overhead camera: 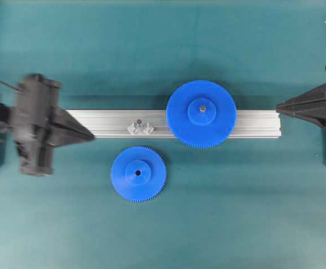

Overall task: Insert the small gear onto the shaft.
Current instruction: 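Move the left gripper out from its rest pose toward the table, then lower the open left gripper over the loose small blue gear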

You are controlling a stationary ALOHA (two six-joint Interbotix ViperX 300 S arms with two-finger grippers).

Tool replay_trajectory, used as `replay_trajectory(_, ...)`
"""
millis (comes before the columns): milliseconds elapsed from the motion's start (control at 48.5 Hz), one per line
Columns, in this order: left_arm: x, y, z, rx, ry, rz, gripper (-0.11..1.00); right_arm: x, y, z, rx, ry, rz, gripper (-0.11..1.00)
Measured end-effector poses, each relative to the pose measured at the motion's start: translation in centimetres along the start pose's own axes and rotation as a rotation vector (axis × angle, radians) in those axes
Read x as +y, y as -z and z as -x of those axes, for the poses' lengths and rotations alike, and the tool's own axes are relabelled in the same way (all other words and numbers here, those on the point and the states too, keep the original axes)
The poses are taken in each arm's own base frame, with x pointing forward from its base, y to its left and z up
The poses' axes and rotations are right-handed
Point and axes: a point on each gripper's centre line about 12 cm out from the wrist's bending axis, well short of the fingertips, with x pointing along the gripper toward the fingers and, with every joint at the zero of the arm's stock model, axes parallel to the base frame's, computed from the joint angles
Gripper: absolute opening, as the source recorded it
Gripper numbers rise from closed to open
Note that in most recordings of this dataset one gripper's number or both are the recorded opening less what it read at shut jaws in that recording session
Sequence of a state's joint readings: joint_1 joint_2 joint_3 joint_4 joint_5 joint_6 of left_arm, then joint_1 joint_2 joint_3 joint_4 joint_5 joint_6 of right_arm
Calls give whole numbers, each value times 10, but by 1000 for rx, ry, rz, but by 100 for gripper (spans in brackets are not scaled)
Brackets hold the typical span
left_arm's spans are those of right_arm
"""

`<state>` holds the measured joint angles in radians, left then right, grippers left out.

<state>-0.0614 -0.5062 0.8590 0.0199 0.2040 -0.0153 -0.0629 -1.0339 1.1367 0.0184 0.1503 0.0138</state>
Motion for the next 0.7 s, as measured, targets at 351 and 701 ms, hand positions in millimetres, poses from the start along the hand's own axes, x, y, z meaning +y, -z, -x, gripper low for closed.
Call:
replay_trajectory(351, -11, -14, -20, 31, 28, 6, 0, -4, 10, -5, 78, 20, -7, 3)
replay_trajectory(701, -16, -15, -38, 89, 37, 16, 78, -7, 11, -6, 85, 35, -12, 6)
